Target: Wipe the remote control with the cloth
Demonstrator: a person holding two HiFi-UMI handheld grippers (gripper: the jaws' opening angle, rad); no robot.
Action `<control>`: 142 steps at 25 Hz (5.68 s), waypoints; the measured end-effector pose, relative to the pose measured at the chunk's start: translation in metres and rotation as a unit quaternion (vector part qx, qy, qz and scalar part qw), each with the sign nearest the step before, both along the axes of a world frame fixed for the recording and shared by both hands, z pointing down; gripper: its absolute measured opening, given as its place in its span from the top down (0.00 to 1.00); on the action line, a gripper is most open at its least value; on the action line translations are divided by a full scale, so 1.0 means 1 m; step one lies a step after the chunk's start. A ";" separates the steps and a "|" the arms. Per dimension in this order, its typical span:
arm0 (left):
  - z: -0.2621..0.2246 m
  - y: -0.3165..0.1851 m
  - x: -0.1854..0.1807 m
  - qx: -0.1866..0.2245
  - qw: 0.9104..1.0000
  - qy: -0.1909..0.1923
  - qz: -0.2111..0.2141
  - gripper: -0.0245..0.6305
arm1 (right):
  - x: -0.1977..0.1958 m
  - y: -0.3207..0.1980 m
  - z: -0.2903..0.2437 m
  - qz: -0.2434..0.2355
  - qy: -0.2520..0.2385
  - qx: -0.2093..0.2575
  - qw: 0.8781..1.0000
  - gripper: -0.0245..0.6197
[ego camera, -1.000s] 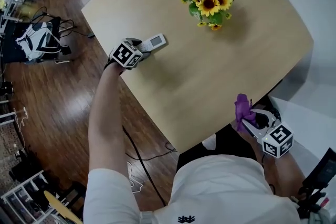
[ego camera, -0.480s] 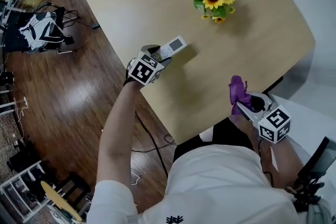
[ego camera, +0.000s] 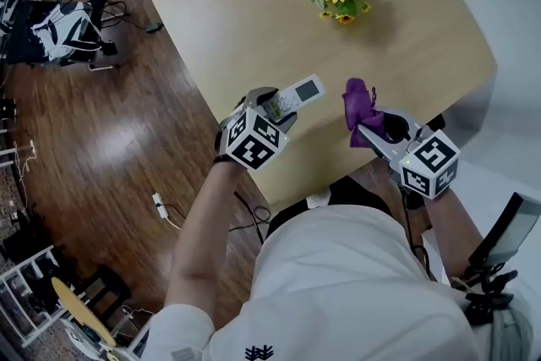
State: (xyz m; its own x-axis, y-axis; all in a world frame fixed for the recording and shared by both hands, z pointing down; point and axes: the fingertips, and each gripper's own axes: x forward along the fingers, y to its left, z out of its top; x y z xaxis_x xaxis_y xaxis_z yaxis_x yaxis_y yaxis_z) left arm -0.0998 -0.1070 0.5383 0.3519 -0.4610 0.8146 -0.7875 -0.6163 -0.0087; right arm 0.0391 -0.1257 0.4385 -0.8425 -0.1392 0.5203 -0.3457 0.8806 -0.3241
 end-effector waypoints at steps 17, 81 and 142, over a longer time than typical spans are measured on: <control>-0.062 0.060 0.094 0.042 0.997 0.012 0.065 0.53 | -0.088 0.075 -0.033 -0.117 -0.067 -0.018 0.991 0.77; 0.061 -0.009 0.031 0.012 0.999 0.006 -0.039 0.54 | 0.083 0.009 0.014 0.070 0.035 -0.024 0.997 0.77; -0.129 0.301 0.122 0.206 0.945 0.180 -0.180 0.48 | 0.132 0.224 -0.028 0.042 -0.020 0.059 0.997 0.77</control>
